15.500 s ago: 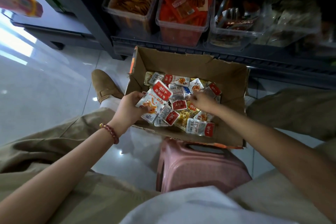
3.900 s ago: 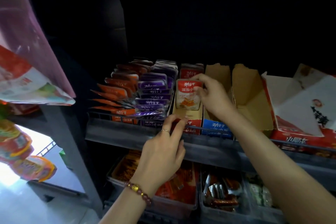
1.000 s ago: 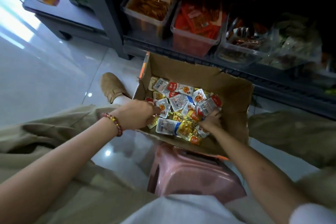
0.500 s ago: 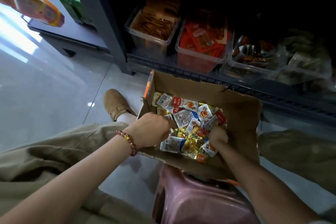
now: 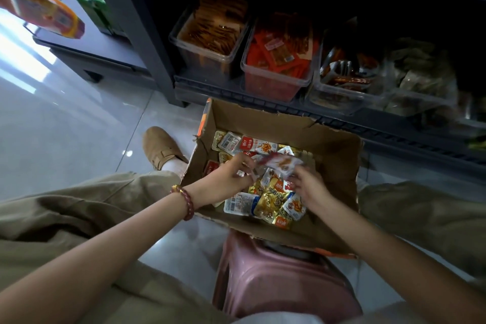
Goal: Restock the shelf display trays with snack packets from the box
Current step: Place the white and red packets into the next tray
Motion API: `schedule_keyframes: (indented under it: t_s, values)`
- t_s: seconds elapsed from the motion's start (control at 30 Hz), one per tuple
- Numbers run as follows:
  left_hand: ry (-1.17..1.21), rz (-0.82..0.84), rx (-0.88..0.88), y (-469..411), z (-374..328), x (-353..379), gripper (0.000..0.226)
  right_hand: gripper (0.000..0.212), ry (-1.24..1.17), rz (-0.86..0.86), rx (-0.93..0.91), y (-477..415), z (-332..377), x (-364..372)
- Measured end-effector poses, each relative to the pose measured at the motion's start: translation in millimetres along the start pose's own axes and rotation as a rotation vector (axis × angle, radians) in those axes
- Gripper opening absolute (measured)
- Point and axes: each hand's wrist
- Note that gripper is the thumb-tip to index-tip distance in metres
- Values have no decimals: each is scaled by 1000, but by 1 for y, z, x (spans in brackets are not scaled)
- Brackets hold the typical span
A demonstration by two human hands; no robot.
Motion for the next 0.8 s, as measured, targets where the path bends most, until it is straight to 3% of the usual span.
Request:
schedule_keyframes:
  t_s: [0.07, 0.17, 0.27, 0.37, 0.43, 0.5, 0.57, 0.7, 0.8]
  values:
    - [254, -81, -102, -1, 1, 10, 10, 14, -10, 212, 5, 18, 4, 10]
    - [585, -219, -166, -6, 8, 21, 23, 16, -11, 400, 12, 39, 3, 24]
    - [585, -413, -115, -8, 17, 23, 34, 21, 84, 507, -21, 49, -10, 37]
    - [491, -513, -69, -12, 25, 16, 36, 15, 20, 600, 28, 42, -8, 36]
    - [379, -534, -41, -15, 28, 8, 38, 25, 56, 524, 53, 18, -11, 26]
    - [287, -564, -17, -15, 30, 3, 41, 32, 375, 205, -54, -16, -20, 9]
    - [218, -593, -9, -13, 34, 2, 43, 53, 759, -62, -116, -41, -33, -13]
    - [97, -582, -27, -5, 35, 5, 44, 105, 1101, 26, -37, -61, -62, -44]
    - [68, -562, -23, 0, 33, 7, 45, 113, 1239, 74, -19, -58, -79, -46]
Point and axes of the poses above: each hand's wrist, its own y-axis away from the middle knuckle, its own x-axis out of the palm, z = x × y, and after that the axes turned 2 degrees about -x, right-handed
